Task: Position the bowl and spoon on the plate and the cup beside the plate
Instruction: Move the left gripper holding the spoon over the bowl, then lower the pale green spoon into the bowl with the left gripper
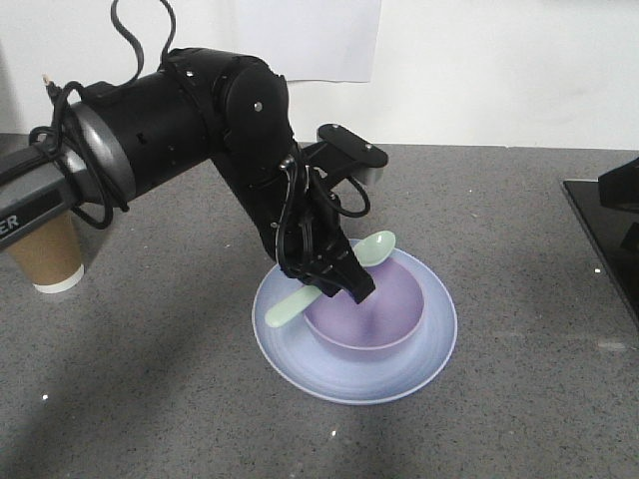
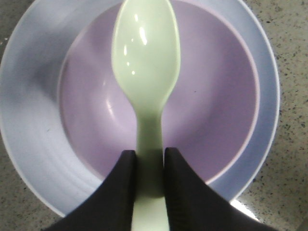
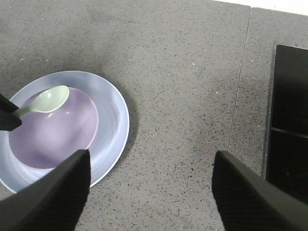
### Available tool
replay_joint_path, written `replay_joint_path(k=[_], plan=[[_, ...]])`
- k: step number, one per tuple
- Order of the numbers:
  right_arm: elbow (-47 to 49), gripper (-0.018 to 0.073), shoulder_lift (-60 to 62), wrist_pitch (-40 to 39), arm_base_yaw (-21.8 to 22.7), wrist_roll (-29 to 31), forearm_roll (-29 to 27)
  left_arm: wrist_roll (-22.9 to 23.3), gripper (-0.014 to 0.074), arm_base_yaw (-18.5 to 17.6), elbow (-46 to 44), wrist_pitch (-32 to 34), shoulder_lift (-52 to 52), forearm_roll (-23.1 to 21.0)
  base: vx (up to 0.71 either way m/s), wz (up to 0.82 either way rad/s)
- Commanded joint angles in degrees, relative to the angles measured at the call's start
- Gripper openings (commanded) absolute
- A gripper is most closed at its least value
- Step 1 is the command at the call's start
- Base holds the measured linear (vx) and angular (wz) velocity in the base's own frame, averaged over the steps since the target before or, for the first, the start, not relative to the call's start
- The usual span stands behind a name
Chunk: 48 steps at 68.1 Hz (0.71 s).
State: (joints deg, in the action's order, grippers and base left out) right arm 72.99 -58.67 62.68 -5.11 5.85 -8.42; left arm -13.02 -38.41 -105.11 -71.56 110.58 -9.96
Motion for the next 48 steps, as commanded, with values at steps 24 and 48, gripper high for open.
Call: replay_joint_path(k=[24,48], plan=[[1.48,0.0506,0.55,-3.02,0.2,0.3,-0.18,0.08,0.0003,-1.28,-1.81,-0.19,-1.21,-1.36,0.0,0.0],[1.48,0.0506,0.55,-3.08,0.2,0.3,-0.18,0.13,0.0009,-1.28,-1.81,-0.19,-1.21,-0.97,0.0,0.0]])
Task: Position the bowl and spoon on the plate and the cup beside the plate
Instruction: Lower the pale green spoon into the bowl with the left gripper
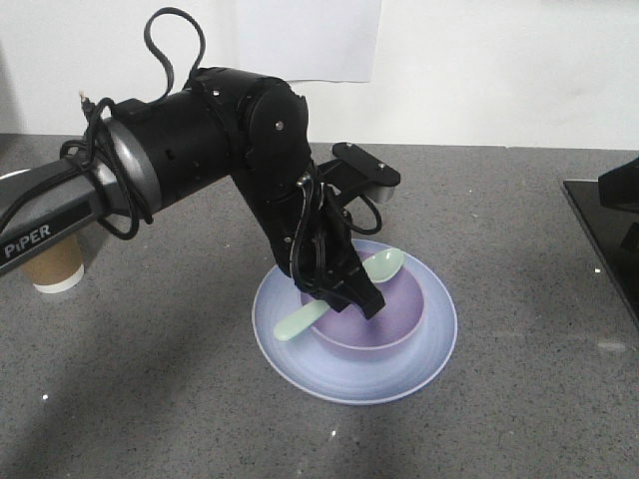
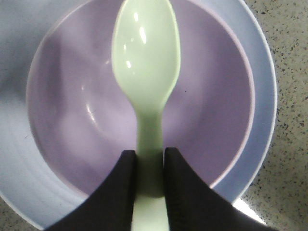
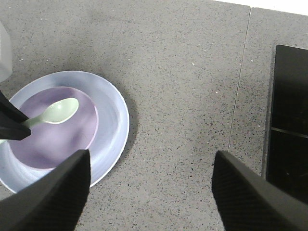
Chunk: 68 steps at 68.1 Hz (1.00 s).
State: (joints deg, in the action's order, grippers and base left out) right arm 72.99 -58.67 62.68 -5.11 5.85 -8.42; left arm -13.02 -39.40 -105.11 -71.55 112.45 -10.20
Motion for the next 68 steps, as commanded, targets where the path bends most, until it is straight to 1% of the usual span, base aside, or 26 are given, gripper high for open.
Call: replay_joint_path(k=[1,54,68], plan=[[1.48,0.0506,0.55,-3.08,0.2,0.3,-0.18,0.13,0.0011,-0.29,-1.81,-0.21,-3.07,-0.73,0.0,0.0],[1.48,0.0506,0.55,-2.83,0.2,0.1,-0.23,0.6,0.0043,-0.29,-1.81,-0.21,-1.77,-0.73,0.0,0.0],[1.48,0.0506,0.55,-2.9,0.2,-0.1,-0.23,0.6,0.0064,-0.29,-1.81,-0.21,-1.7,-0.73,0.0,0.0]])
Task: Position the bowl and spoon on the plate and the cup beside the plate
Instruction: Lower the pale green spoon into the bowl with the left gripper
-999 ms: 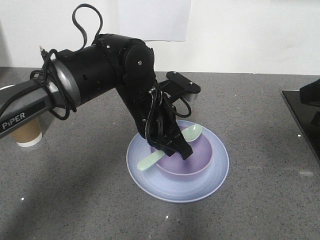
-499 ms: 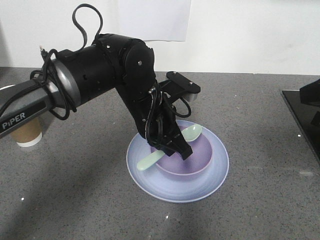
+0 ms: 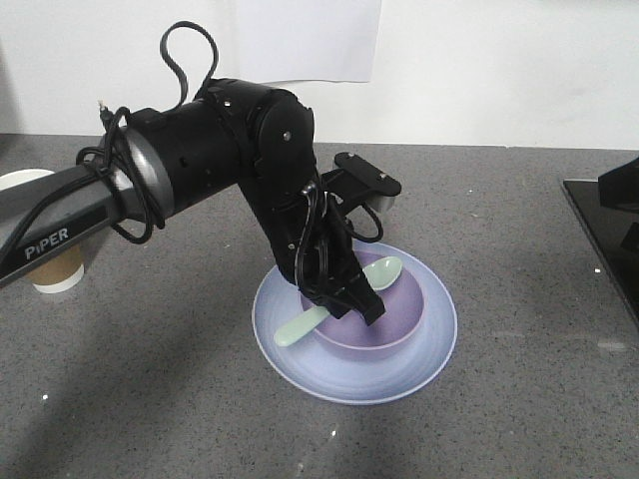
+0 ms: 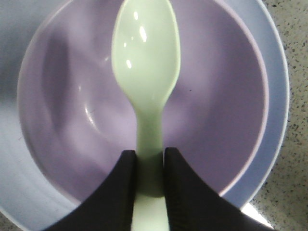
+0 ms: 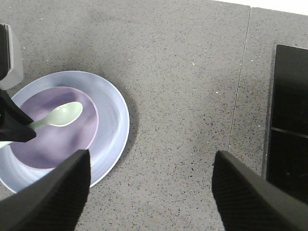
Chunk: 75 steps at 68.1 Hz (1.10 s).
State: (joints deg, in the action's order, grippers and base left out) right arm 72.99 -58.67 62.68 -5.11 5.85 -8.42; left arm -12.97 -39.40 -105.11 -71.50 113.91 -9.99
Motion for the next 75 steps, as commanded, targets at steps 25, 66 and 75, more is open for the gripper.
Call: replay_joint_path(k=[25,66,75], plan=[[1.48,0.0506,0.55,-2.9,0.2,-0.1,-0.23,0.55,0.0133,-0.29,-1.81,-0.25,-3.17,-0.89,0.0,0.0],[1.48,0.0506,0.55,-2.94,0.2,-0.33,-0.23,0.5,0.0323,-0.29,-1.81,-0.25,-3.17,-0.89,0.0,0.0],[1.48,0.0506,0.55,-2.94,0.2,-0.45,-0.23,0.5,0.0365,-0.29,-1.81,-0.25,-3.17,-0.89,0.0,0.0]])
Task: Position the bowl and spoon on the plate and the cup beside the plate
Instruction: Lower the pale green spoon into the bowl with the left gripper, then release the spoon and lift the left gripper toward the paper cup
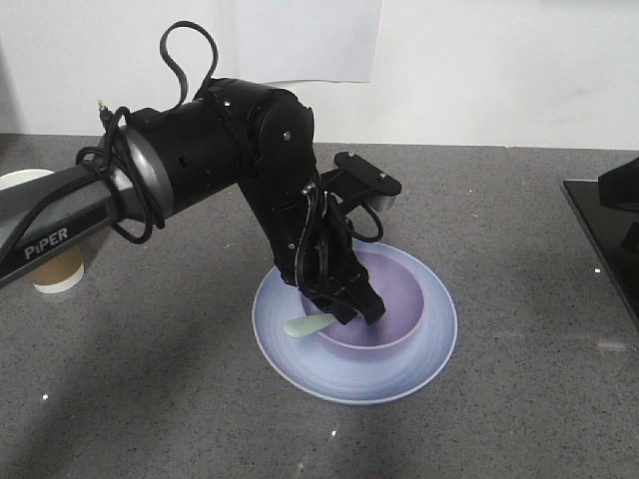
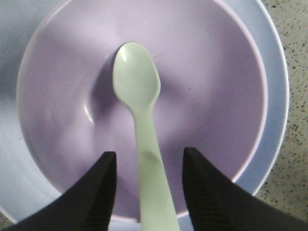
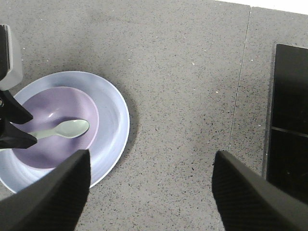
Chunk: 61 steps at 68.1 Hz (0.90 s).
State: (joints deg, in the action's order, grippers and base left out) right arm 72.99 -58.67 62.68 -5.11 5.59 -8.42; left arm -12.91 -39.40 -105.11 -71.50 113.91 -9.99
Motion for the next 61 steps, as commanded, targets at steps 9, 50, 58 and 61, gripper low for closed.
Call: replay_joint_path(k=[9,50,58,61], plan=[[1.48,0.0506,0.55,-2.94,0.2,-0.19,-0.23,0.44,0.0415,-0.22,-1.86,-0.25,-3.43,-0.57,0.0,0.0],[1.48,0.0506,0.55,-2.94,0.2,-0.25,-0.65,11.18,0.0434,10.9,-1.86,-0.23,-17.33,9.99,0.0,0.0],[1.48,0.0506,0.55,-2.94,0.2,-0.25,-0.65,12.91,0.0434,17.48,-1.86,-0.23,-20.15,10.43,0.0,0.0],[1.48,0.0506,0.55,-2.94,0.2,-0.25,-0.65,14.04,0.0434,19.74,-1.86,-0.23,-20.97,11.48,0.0,0.0]])
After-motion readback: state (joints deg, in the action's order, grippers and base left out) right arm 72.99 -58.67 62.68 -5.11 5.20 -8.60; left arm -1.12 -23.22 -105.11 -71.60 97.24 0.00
